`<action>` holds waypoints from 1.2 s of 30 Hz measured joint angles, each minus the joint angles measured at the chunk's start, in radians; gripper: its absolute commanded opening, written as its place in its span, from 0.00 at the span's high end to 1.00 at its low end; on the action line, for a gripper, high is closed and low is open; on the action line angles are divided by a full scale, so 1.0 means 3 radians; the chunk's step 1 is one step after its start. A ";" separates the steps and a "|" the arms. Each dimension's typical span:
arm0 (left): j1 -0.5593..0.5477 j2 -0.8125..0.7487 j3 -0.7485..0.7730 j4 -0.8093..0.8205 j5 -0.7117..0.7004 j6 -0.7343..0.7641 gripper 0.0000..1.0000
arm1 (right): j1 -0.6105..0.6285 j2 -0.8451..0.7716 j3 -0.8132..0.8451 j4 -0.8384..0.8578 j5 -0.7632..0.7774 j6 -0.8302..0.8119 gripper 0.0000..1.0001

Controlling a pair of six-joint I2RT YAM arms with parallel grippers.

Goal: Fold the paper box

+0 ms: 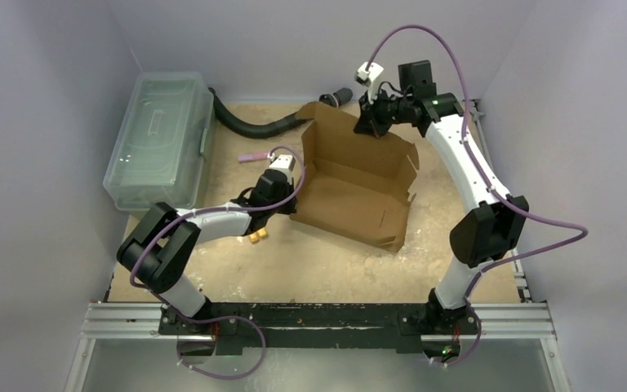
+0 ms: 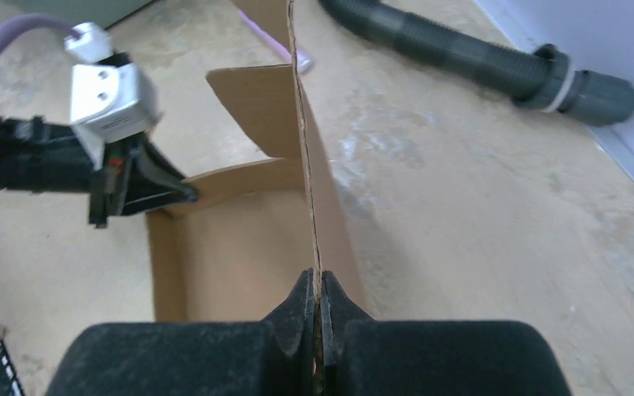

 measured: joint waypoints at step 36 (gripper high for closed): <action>-0.0142 0.0202 0.0650 -0.0870 -0.0416 0.0057 1.00 | -0.0193 0.0235 0.0109 0.0235 0.0364 0.0027 0.19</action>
